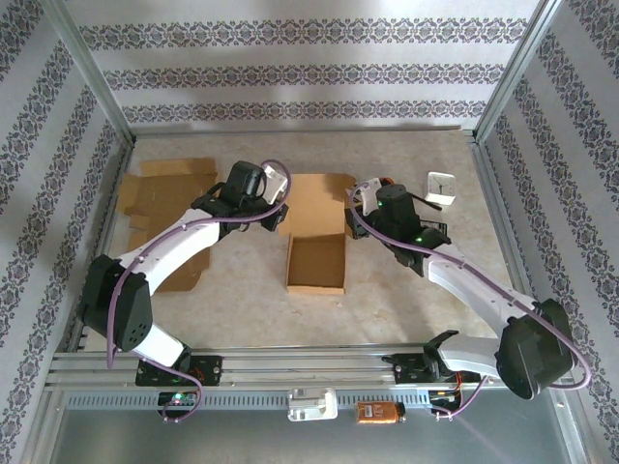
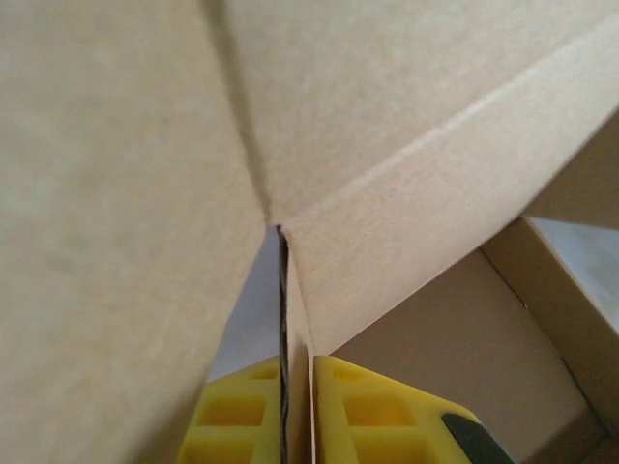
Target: Fold the paper box
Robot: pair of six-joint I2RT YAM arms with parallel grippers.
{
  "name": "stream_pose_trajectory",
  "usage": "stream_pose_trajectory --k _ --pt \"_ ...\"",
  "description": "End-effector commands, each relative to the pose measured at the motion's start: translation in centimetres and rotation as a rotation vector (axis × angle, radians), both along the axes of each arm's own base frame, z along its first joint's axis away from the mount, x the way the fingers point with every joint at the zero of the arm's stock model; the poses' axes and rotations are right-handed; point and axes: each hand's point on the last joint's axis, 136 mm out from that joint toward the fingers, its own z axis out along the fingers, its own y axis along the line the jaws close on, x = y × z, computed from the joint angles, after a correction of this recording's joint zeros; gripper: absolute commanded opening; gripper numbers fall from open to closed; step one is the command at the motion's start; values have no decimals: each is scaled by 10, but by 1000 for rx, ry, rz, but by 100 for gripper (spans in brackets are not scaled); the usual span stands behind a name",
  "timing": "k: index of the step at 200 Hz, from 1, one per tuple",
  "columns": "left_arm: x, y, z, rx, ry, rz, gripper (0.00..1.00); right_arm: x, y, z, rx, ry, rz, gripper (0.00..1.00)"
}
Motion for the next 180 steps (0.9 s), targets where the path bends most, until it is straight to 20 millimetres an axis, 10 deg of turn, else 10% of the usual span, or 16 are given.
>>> stream_pose_trajectory --k 1,80,180 --pt "36 11 29 -27 -99 225 12 35 -4 32 22 -114 -135 14" --pt "63 -5 20 -161 -88 389 14 82 35 36 105 -216 -198 14" --pt "26 -14 -27 -304 60 449 22 55 43 -24 161 -166 -273 15"
